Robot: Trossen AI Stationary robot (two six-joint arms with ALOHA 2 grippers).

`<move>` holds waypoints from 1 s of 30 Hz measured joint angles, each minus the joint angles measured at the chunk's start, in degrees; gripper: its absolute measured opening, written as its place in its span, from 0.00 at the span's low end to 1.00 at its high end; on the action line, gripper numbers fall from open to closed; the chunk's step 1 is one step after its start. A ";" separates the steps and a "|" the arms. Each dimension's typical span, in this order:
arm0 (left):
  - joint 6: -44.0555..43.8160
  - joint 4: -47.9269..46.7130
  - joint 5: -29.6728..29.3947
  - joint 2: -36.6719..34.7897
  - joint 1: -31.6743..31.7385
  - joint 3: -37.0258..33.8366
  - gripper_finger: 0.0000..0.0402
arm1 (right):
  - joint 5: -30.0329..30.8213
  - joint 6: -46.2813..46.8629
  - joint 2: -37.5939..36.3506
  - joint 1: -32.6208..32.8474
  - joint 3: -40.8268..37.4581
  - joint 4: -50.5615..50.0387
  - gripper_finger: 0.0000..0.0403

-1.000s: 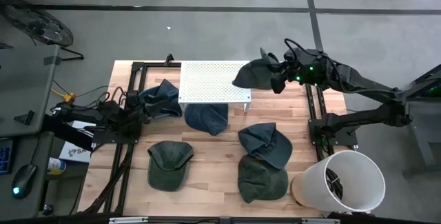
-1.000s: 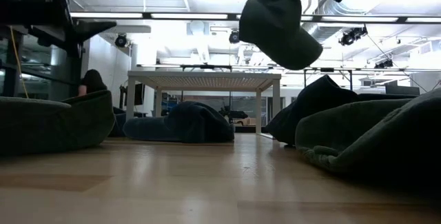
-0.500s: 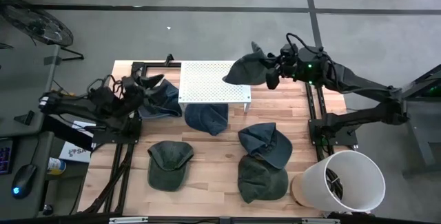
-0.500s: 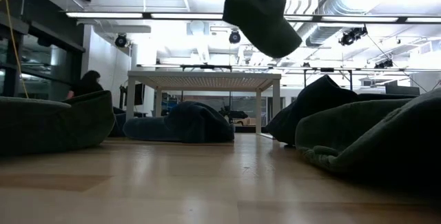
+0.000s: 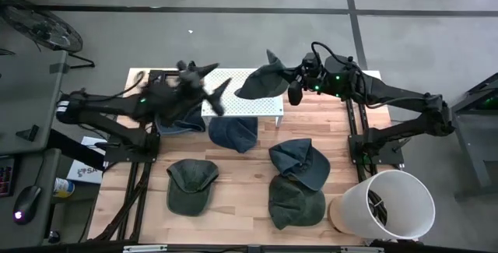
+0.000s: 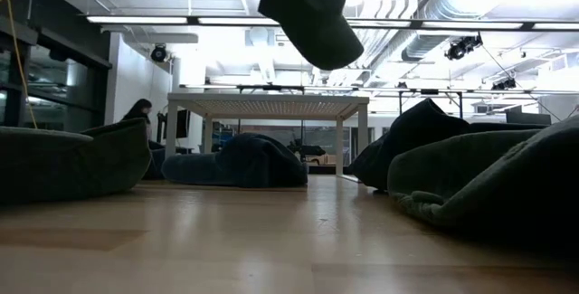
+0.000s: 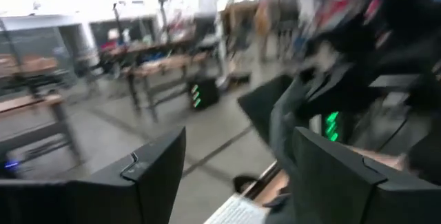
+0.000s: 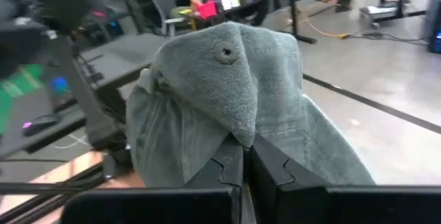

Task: Pick & Place hat
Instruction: Put the top right gray cap on the shelf

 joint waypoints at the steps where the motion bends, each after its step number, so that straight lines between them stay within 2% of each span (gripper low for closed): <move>1: 0.00 -2.18 0.02 2.31 1.00 2.57 0.66 | -0.07 -0.02 0.00 0.02 0.00 0.07 0.00; 6: -0.02 -8.94 1.18 11.30 4.23 13.38 0.66 | -2.07 -1.03 -0.05 -0.02 0.00 0.05 0.00; 11: -1.30 -15.79 4.17 16.66 5.75 19.84 0.66 | -3.28 -2.03 -0.09 -0.02 0.00 0.03 0.00; 18: -5.17 -17.47 8.47 19.82 6.28 21.41 0.66 | -3.42 -4.22 -0.11 -0.03 0.00 0.01 0.00; 25: -10.14 -18.80 14.30 19.80 6.25 21.41 0.66 | -3.13 -6.03 -0.11 -1.16 0.00 -0.06 0.00; 30: -10.31 -18.78 16.42 19.63 6.23 21.41 0.66 | -3.32 -6.85 -0.11 -2.60 0.00 -0.50 0.00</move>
